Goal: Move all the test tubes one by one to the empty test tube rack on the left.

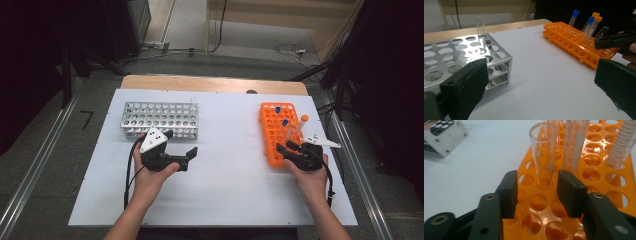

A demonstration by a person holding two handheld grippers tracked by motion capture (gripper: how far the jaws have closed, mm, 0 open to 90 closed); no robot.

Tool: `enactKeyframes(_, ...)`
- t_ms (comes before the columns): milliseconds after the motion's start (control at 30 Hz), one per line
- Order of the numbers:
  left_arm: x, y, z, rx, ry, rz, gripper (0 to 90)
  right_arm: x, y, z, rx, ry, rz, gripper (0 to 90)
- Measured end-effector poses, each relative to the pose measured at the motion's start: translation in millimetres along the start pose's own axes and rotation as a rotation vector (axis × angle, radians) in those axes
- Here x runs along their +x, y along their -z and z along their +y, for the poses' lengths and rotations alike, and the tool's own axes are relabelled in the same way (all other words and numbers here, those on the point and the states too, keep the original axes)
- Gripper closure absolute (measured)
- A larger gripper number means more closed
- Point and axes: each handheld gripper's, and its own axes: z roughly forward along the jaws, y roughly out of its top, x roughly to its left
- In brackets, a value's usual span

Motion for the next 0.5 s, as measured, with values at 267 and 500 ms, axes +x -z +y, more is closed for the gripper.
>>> enactKeyframes(267, 0.0, -0.4, -1.0, 0.002, 0.004, -0.003, 0.0, 2.9, -6.0, -2.6, -0.039, 0.031, -0.054, 68.3)
enactKeyframes(500, -1.8, -1.8, -2.0, -0.008, 0.018, -0.016, 0.0, 4.9, -7.9, -6.1, -0.063, 0.096, -0.086, 74.0)
